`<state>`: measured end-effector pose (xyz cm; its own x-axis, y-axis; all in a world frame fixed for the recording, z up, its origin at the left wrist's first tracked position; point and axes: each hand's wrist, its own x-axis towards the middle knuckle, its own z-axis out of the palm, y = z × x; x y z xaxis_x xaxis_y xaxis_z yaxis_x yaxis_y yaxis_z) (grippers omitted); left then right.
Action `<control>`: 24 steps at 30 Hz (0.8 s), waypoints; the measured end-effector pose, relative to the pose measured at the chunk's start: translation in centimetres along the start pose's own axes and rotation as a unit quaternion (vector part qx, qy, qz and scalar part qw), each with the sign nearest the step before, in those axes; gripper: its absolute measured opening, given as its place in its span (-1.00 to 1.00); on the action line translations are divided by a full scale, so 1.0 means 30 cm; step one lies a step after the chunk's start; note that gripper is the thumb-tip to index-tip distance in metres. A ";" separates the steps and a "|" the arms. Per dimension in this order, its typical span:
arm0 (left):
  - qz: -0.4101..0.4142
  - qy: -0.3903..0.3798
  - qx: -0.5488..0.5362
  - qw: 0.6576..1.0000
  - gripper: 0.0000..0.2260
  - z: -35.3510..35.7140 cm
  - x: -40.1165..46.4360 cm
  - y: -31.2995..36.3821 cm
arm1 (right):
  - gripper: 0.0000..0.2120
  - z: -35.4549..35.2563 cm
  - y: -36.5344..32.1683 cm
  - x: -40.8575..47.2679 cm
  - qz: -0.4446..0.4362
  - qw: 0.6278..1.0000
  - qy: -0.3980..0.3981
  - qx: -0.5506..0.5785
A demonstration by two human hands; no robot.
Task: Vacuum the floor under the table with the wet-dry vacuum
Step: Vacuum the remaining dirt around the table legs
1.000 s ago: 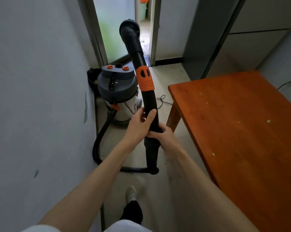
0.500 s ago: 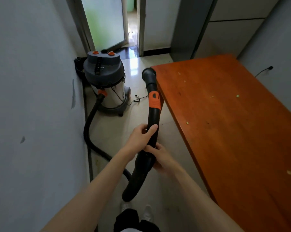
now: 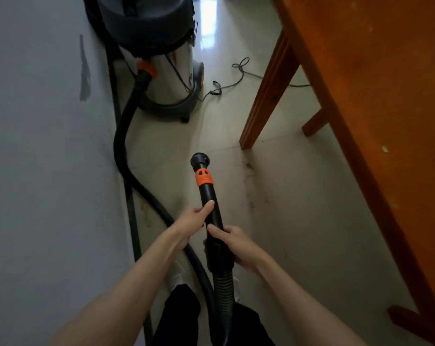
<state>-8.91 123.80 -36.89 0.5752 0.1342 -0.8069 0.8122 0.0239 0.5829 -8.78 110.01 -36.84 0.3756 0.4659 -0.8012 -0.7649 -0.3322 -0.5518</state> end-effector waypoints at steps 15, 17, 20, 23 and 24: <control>-0.021 0.033 0.002 0.999 -0.59 0.128 0.979 -0.377 | -0.42 -0.273 0.352 0.915 -0.071 0.980 0.173 -0.064; -0.011 0.040 -0.026 0.999 -0.66 0.132 1.063 -0.394 | -0.47 -0.292 0.358 0.999 -0.082 0.979 0.174 -0.072; 0.007 0.071 -0.114 0.991 -0.78 0.127 1.165 -0.404 | -0.65 -0.305 0.354 1.108 -0.110 0.976 0.167 -0.086; 0.009 0.082 -0.209 0.974 -0.82 0.115 1.228 -0.394 | -0.65 -0.306 0.358 1.189 -0.125 0.975 0.158 -0.095; 0.008 0.079 -0.217 0.973 -0.80 0.109 1.244 -0.392 | -0.64 -0.301 0.359 1.208 -0.126 0.974 0.154 -0.103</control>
<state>3.33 125.27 -74.16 0.5375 0.2869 -0.7930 0.6656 0.4330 0.6078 1.33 115.92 -73.89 0.7020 0.2961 -0.6477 -0.5180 -0.4119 -0.7497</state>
